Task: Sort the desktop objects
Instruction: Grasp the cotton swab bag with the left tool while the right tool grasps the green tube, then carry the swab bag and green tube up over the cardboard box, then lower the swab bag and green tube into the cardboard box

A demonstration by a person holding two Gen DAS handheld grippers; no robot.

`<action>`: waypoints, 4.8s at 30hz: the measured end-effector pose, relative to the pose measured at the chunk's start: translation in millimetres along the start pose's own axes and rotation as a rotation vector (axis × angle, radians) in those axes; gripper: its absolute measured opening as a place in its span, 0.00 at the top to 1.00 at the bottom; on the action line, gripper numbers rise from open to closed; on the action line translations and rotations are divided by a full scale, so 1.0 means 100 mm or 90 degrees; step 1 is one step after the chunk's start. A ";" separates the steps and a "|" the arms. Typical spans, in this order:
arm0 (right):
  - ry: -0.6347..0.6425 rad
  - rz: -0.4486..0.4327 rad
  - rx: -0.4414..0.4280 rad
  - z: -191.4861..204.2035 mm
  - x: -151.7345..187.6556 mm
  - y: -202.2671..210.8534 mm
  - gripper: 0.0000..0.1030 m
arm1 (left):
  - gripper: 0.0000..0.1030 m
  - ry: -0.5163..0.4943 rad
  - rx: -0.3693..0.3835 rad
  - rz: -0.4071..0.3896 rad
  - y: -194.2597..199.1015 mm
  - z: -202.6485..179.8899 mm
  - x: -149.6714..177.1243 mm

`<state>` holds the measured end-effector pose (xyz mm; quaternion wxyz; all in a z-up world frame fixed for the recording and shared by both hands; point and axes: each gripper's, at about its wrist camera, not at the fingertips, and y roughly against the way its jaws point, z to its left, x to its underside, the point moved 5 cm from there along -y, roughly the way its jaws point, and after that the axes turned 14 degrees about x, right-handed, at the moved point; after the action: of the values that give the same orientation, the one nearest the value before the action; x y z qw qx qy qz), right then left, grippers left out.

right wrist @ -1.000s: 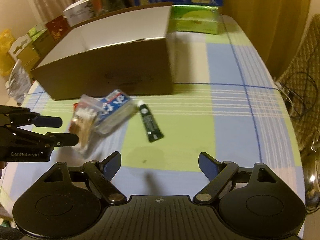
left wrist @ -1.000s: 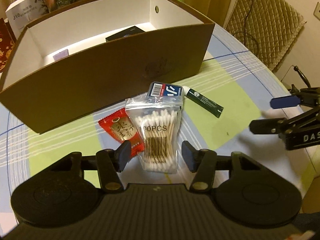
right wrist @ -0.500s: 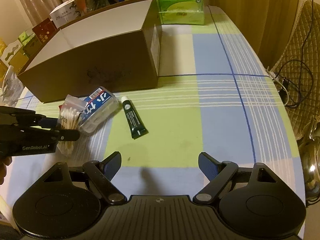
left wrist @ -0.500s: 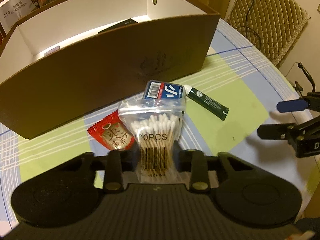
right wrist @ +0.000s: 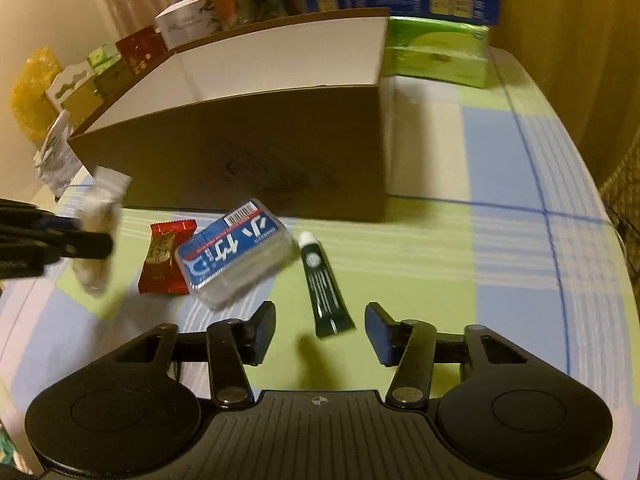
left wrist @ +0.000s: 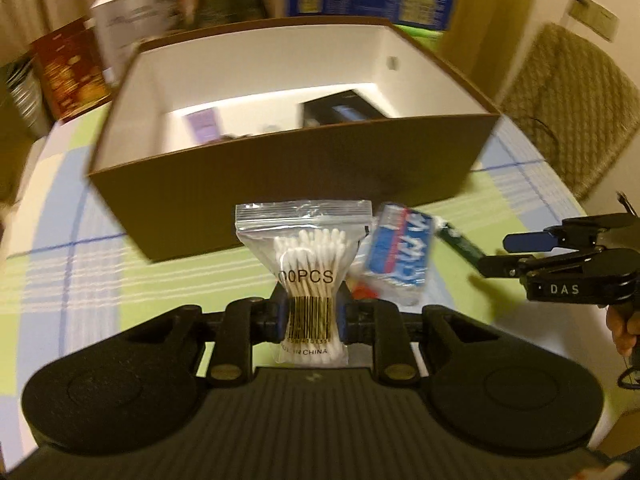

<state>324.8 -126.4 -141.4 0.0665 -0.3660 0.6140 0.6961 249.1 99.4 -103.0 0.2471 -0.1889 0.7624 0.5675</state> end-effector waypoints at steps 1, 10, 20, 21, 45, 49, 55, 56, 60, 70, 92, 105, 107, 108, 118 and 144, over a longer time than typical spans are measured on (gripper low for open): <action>0.006 0.000 0.001 0.02 -0.02 -0.04 0.57 | 0.82 0.010 -0.010 0.000 0.03 0.07 0.02; 0.038 0.004 0.025 0.12 -0.15 -0.39 0.75 | 0.82 0.058 -0.051 0.003 0.21 0.39 0.18; 0.035 0.033 0.045 0.20 0.09 -0.21 0.85 | 0.82 0.063 -0.039 0.023 0.13 0.36 0.25; 0.036 0.035 0.041 0.23 0.14 -0.16 0.85 | 0.82 0.063 -0.037 0.026 0.12 0.36 0.26; 0.062 0.020 0.059 0.39 0.19 -0.11 0.81 | 0.82 0.070 -0.028 0.040 0.16 0.32 0.36; 0.069 0.029 0.043 0.43 0.21 -0.08 0.86 | 0.82 0.073 -0.027 0.037 0.18 0.32 0.36; 0.069 0.062 -0.006 0.49 0.28 0.01 0.87 | 0.82 0.069 -0.020 0.028 0.26 0.28 0.30; 0.070 0.062 -0.015 0.50 0.28 0.04 0.87 | 0.82 0.067 -0.019 0.025 0.28 0.27 0.28; 0.080 0.039 -0.042 0.55 0.21 0.24 0.87 | 0.82 0.062 -0.013 0.003 0.39 0.25 0.16; 0.038 -0.046 -0.095 0.62 -0.44 0.66 0.87 | 0.82 0.037 0.003 -0.050 0.56 0.21 -0.36; 0.040 -0.120 -0.023 0.49 -1.66 0.33 0.87 | 0.82 0.001 0.003 -0.049 0.05 0.40 -1.33; 0.033 -0.059 0.052 0.23 -2.13 -0.45 0.87 | 0.82 0.063 -0.010 0.001 -0.65 0.83 -1.85; 0.038 -0.050 0.061 0.21 -2.17 -0.55 0.87 | 0.82 0.071 -0.012 0.011 -0.76 0.87 -1.88; 0.041 -0.046 0.065 0.21 -2.18 -0.59 0.87 | 0.82 0.078 -0.008 0.014 -0.82 0.89 -1.90; 0.055 -0.030 0.072 0.18 -2.25 -0.84 0.87 | 0.81 0.119 -0.020 0.046 -1.29 1.06 -1.95; 0.063 -0.075 0.053 0.20 -2.35 -0.91 0.78 | 0.47 0.065 -0.023 0.013 -1.05 1.05 -1.94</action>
<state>535.3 -3.5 -76.1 0.0919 -0.4321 0.6224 0.6461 482.2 171.5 -93.5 0.1987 -0.2145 0.7654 0.5734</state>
